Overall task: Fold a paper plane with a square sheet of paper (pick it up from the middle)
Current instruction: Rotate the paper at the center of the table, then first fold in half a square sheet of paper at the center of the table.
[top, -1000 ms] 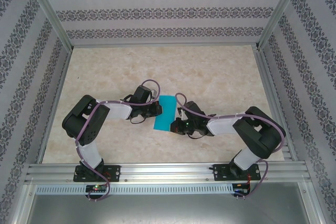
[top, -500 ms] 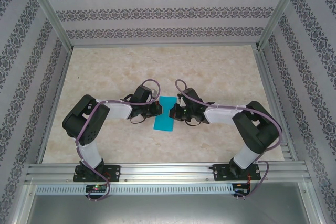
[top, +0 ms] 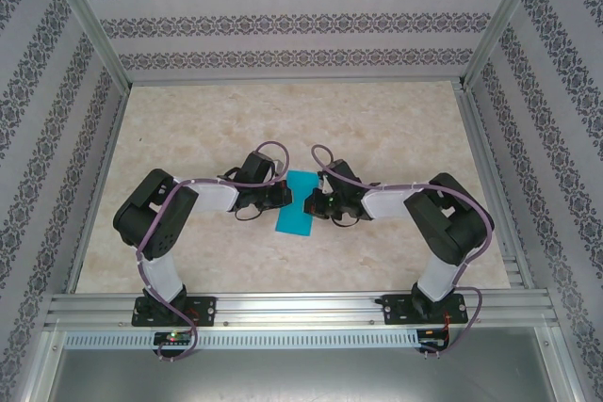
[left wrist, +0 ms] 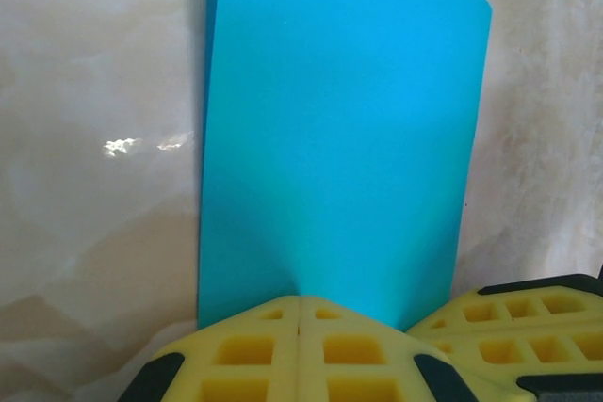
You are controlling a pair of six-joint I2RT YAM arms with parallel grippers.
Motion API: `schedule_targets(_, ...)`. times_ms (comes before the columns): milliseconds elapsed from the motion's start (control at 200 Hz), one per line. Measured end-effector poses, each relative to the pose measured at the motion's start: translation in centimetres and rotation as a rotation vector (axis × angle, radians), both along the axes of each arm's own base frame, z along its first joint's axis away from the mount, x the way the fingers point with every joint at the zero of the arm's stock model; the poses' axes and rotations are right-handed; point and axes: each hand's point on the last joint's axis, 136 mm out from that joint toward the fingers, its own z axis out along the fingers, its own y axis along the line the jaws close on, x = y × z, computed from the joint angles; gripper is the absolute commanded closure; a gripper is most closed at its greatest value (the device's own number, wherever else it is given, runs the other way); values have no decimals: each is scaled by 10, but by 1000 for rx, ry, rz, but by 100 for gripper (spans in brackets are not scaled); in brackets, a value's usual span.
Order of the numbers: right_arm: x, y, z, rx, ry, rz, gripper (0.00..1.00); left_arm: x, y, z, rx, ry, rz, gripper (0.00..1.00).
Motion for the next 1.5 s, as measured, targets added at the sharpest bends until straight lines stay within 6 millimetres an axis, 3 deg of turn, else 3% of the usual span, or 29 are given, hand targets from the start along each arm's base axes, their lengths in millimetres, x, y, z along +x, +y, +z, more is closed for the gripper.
schedule_targets(210,-30,28,1,42,61,-29,99,-13,7,6,43,40,-4,80)
schedule_targets(330,-39,43,0,63,108,-74,100,-15,23,25,97,23,51,73)
schedule_targets(525,-5,60,3,60,108,-187,100,-4,51,85,121,-113,196,69)
schedule_targets(629,13,67,3,60,103,-233,100,-6,66,99,114,-148,262,69)
schedule_targets(854,29,74,3,73,105,-258,100,-39,79,73,105,-58,274,74)
schedule_targets(984,36,68,5,67,93,-262,100,-49,70,70,94,-34,244,77)
schedule_targets(1199,41,47,47,125,9,-240,99,-69,40,67,58,-2,174,86)
schedule_targets(1319,28,37,61,148,-27,-181,100,-76,27,56,65,30,154,93)
schedule_targets(1499,-1,31,40,120,17,-84,100,-78,12,35,87,73,140,100)
